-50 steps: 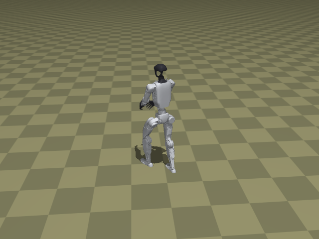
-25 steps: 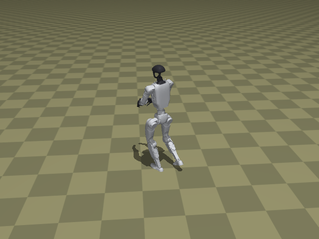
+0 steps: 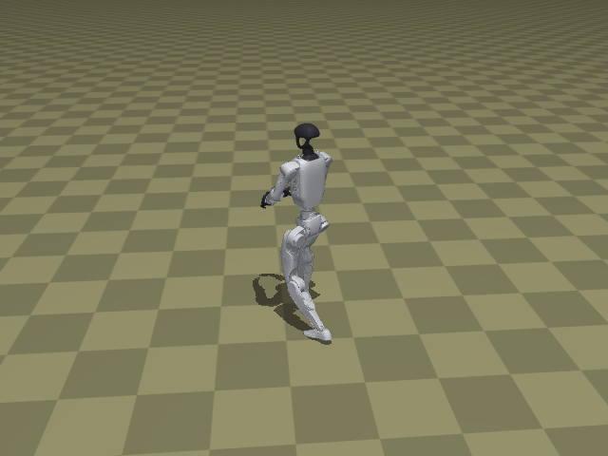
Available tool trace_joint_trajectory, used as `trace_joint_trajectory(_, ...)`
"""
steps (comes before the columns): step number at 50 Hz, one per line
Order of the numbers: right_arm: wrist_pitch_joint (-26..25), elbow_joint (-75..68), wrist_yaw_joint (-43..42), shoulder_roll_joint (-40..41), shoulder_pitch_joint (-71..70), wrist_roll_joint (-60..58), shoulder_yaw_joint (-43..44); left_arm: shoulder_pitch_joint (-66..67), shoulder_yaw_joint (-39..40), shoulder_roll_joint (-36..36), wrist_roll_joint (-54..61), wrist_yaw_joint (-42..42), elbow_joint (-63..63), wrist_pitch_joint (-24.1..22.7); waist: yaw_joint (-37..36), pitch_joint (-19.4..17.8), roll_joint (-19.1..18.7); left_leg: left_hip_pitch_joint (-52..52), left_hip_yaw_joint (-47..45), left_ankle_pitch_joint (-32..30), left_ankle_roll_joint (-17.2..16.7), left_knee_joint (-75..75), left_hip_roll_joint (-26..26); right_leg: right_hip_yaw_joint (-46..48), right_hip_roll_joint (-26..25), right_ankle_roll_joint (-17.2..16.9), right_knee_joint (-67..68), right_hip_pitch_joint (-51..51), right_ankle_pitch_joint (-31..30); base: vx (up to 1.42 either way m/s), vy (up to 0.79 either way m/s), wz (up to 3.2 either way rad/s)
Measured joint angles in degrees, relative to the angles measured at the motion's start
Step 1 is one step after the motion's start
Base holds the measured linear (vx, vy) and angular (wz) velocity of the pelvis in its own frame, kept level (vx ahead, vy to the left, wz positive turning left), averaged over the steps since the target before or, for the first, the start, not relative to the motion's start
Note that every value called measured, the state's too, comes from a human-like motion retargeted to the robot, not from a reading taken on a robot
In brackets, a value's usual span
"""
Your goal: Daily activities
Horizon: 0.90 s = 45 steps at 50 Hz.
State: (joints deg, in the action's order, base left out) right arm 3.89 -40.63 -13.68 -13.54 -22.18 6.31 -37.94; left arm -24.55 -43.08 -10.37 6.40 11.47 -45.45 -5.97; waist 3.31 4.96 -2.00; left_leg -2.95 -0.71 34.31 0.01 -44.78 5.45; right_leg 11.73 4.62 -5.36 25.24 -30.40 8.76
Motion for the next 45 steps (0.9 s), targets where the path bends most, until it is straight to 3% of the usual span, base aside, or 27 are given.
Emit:
trace_joint_trajectory(5,-0.4,1.7,-0.8,-1.9,0.4,-3.2,-0.7,0.5,1.1,-1.6,-0.7,0.2,1.9,1.0,-1.1,-0.2,-1.2,-6.5,-1.2,-8.6,-1.0,-16.0,5.7,1.6,-3.1,2.7,0.2,4.0,3.7,0.45,-0.2,0.14)
trace_joint_trajectory(11,-1.3,1.5,-1.7,-4.8,-1.8,-7.1,-1.0,-2.5,1.5,-2.4,-2.9,0.8,3.3,1.9,-3.1,-0.3,-1.4,-15.6,-5.6,-6.4,2.9,-19.5,9.9,3.1,-4.6,3.3,-4.7,10.2,6.0,0.36,-0.21,0.13)
trace_joint_trajectory(15,-2.2,-0.1,-1.3,-6.1,-5.0,-9.8,-1.2,-5.8,1.9,-2.5,-5.2,1.1,2.2,2.2,-3.8,-1.4,-0.2,-17.5,-7.9,-5.5,3.7,-5.4,6.0,3.2,-3.2,2.3,-9.8,15.2,6.0,0.31,-0.16,0.11)
trace_joint_trajectory(20,-2.9,-1.9,-0.1,-6.3,-7.2,-12.3,-2.2,-6.6,2.1,-2.9,-7.2,0.9,0.9,2.0,-3.9,-1.2,0.7,-15.9,-5.8,-14.1,1.6,18.6,-1.3,2.5,-1.7,1.1,-13.7,18.5,6.1,0.28,-0.1,-0.01)
trace_joint_trajectory(23,-3.2,-2.4,0.1,-6.1,-7.0,-13.5,-2.5,-5.4,2.0,-3.3,-7.9,0.7,1.1,1.9,-4.1,-0.3,0.1,-15.8,-3.7,-17.8,0.4,24.0,-2.9,1.8,-2.2,1.0,-14.1,19.2,6.7,0.24,-0.01,-0.13)
trace_joint_trajectory(27,-3.4,-2.3,0.1,-6.3,-6.3,-14.9,-2.3,-3.7,2.6,-4.0,-8.9,0.3,2.1,1.8,-3.9,0.1,-0.1,-13.4,-2.8,-20.0,0.7,28.6,-4.3,0.8,-2.1,0.8,-15.3,20.8,7.2,0.22,0.04,-0.07)
trace_joint_trajectory(45,-2.3,5.9,0.3,-9.3,1.2,-16.5,3.9,0.3,7.1,-10.3,-16.1,-1.5,13.2,1.9,-3.0,0.0,-1.3,-6.7,-5.3,-18.3,2.6,33.8,-6.1,0.1,-0.1,-0.3,-15.4,24.9,9.0,0.09,0.05,-0.03)
